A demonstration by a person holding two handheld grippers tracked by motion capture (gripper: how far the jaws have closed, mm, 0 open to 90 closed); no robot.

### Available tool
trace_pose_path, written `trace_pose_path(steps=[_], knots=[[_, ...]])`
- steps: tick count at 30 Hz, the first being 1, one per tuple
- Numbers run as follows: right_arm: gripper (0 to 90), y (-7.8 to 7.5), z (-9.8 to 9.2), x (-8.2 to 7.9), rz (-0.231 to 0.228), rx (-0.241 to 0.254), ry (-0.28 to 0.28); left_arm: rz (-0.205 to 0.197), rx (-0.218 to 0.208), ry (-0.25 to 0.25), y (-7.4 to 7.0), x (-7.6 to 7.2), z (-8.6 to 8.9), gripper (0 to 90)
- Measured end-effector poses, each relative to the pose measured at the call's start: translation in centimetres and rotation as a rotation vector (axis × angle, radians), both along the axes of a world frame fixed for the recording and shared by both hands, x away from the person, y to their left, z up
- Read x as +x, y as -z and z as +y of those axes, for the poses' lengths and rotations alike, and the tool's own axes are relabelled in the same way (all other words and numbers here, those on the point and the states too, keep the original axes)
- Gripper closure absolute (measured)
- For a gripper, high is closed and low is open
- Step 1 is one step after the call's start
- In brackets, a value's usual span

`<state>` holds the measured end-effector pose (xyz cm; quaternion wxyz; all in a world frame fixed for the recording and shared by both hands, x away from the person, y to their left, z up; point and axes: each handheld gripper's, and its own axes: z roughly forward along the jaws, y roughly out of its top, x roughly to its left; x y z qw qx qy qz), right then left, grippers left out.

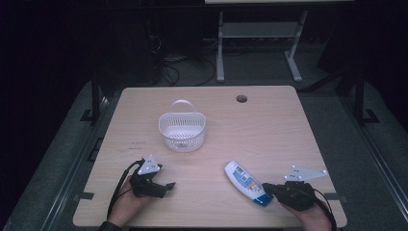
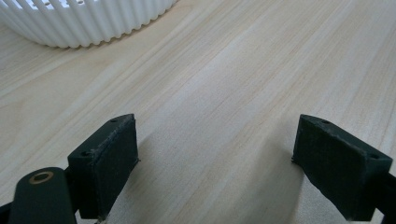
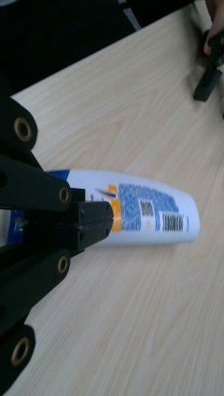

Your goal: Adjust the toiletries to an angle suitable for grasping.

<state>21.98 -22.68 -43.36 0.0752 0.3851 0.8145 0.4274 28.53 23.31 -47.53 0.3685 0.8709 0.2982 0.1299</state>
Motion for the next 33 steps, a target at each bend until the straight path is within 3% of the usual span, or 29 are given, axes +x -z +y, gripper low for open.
trace_pose_path(steps=[16,33], knots=[[89.5,0.6,3.2,-0.6,0.028,-0.019,-0.117,0.000,0.001,0.000,0.0,0.0,0.0,12.9],[89.5,1.5,4.2,-0.6,0.071,-0.081,-0.159,0.000,0.000,-0.003,0.0,0.0,0.0,12.9]])
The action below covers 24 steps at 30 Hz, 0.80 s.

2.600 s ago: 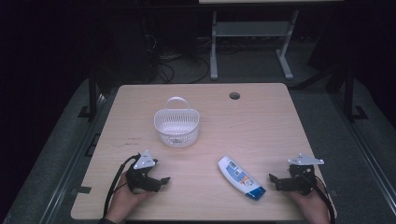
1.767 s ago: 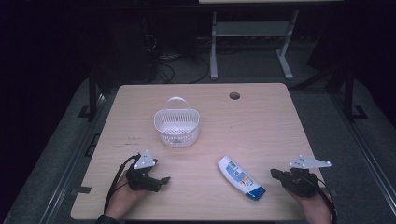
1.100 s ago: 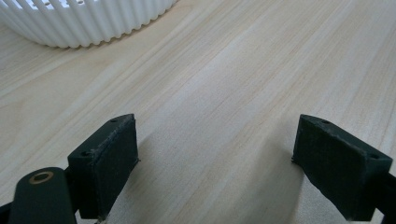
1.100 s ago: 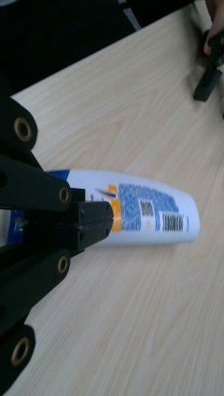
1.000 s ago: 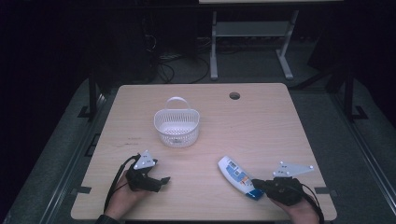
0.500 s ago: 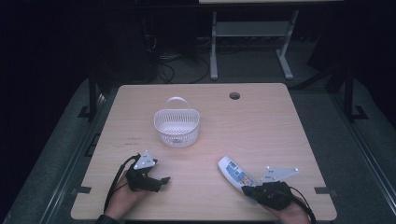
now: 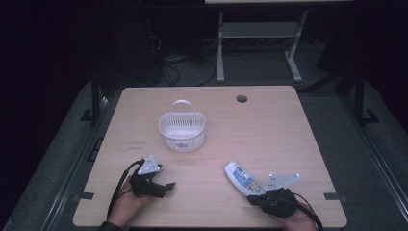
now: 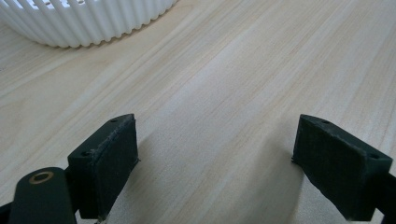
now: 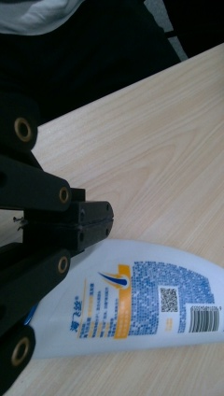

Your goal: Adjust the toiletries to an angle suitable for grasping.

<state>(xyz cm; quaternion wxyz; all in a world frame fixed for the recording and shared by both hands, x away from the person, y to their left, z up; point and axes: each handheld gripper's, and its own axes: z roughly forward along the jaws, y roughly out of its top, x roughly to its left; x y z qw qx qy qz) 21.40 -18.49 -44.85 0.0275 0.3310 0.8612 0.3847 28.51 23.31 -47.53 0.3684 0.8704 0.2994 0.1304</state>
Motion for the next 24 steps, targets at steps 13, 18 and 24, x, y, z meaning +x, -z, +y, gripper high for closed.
trace_pose_path(steps=[13,18,24], knots=[[89.5,0.2,-0.8,0.4,-0.002,-0.026,0.036,0.000,0.000,-0.002,0.0,0.0,0.0,12.9],[89.5,0.2,-1.3,0.6,0.000,-0.029,0.055,0.000,0.001,-0.002,0.0,0.0,0.0,12.9],[89.5,0.3,-2.0,0.9,0.011,-0.033,0.081,0.001,0.001,-0.003,0.0,0.0,0.0,12.9]])
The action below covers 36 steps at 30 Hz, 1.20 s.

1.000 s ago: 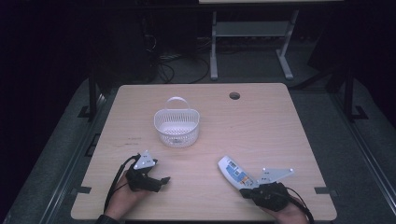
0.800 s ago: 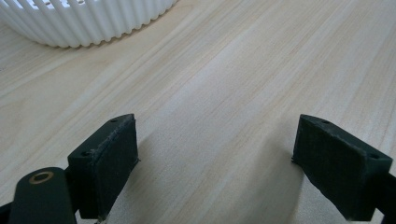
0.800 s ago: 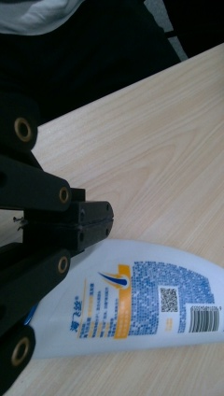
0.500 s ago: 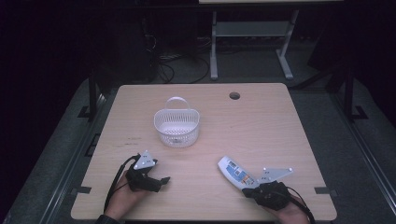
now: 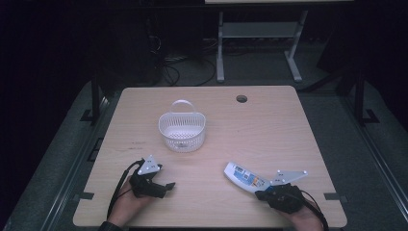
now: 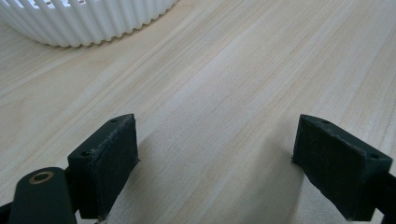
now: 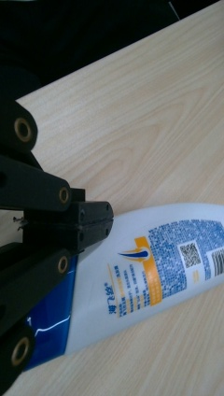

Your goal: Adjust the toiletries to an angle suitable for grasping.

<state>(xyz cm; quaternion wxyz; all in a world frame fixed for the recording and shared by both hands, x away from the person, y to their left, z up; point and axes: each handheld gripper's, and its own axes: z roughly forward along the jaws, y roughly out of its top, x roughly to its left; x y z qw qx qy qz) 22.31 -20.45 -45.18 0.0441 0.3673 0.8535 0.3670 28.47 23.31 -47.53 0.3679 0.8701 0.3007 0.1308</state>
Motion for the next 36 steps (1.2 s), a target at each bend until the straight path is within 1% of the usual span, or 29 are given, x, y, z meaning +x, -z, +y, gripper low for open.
trace_pose_path(steps=[5,6,8,18,23,28,36], knots=[[89.6,0.1,-0.5,0.3,-0.004,-0.003,0.011,0.000,0.000,-0.001,0.0,0.0,0.0,12.9],[89.6,0.1,-0.6,0.3,0.003,-0.003,0.018,0.000,0.000,-0.001,0.0,0.0,0.0,12.9],[89.6,0.1,-0.8,0.5,-0.002,-0.006,0.020,0.000,0.000,-0.002,0.0,0.0,0.0,12.9],[89.6,0.2,-1.6,1.0,0.007,-0.008,0.052,0.000,-0.001,-0.003,0.0,0.0,0.0,12.9],[89.6,0.3,-2.0,1.3,0.003,-0.008,0.065,0.000,0.000,-0.004,0.0,0.0,0.0,12.9],[89.6,0.3,-2.5,1.7,0.005,-0.008,0.089,-0.001,0.000,-0.004,0.0,-0.1,0.0,12.9],[89.6,0.3,-3.1,2.5,-0.006,-0.010,0.115,-0.001,-0.001,-0.004,0.0,-0.1,0.0,12.9]])
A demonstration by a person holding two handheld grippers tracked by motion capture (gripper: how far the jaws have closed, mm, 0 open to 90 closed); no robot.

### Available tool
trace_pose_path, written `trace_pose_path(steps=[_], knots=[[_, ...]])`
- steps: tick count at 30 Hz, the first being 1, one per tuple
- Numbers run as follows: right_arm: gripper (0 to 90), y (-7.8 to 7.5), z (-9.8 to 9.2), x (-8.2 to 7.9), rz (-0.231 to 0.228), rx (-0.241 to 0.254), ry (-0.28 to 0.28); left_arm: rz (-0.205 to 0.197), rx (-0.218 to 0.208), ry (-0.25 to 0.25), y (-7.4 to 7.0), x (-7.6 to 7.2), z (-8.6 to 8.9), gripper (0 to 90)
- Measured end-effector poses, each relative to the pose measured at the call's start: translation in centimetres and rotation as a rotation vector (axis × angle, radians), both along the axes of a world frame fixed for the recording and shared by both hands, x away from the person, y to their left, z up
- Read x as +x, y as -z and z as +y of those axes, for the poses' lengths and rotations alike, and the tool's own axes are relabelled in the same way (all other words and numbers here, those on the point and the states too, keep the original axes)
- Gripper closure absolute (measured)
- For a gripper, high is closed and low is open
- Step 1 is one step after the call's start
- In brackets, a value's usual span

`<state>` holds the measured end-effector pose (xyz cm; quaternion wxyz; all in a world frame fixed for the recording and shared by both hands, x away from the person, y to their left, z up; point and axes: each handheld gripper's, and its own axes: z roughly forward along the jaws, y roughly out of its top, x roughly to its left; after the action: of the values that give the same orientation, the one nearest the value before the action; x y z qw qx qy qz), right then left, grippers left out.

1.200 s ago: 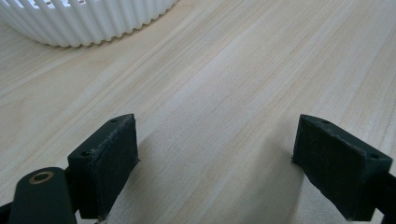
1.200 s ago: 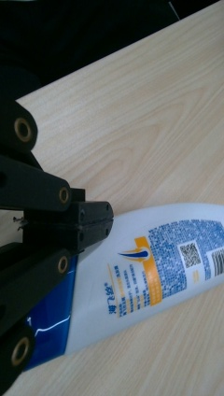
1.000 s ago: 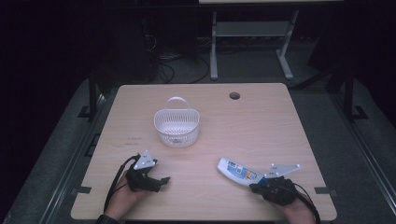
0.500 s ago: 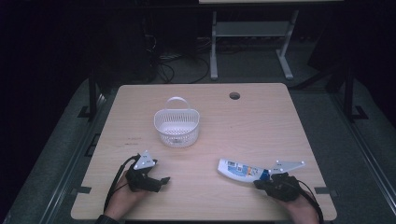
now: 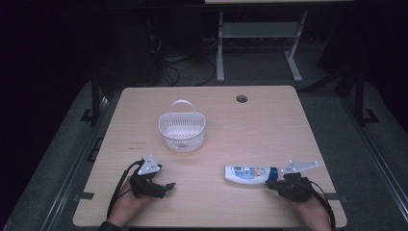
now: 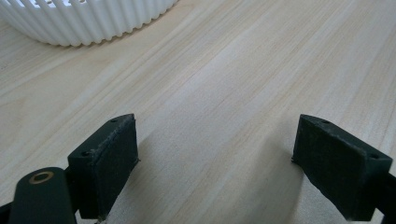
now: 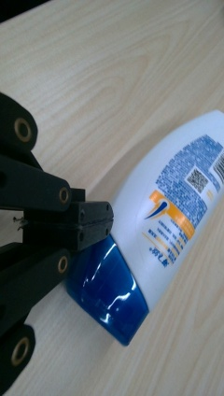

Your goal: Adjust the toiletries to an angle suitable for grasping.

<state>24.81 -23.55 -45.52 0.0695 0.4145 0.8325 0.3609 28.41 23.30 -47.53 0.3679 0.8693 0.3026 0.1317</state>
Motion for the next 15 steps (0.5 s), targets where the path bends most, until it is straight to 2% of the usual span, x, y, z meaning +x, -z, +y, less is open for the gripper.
trace_pose_path(steps=[15], knots=[[89.5,0.12,-0.64,1.05,-0.016,0.006,0.024,0.000,0.000,0.000,0.00,0.00,0.00,12.9]])
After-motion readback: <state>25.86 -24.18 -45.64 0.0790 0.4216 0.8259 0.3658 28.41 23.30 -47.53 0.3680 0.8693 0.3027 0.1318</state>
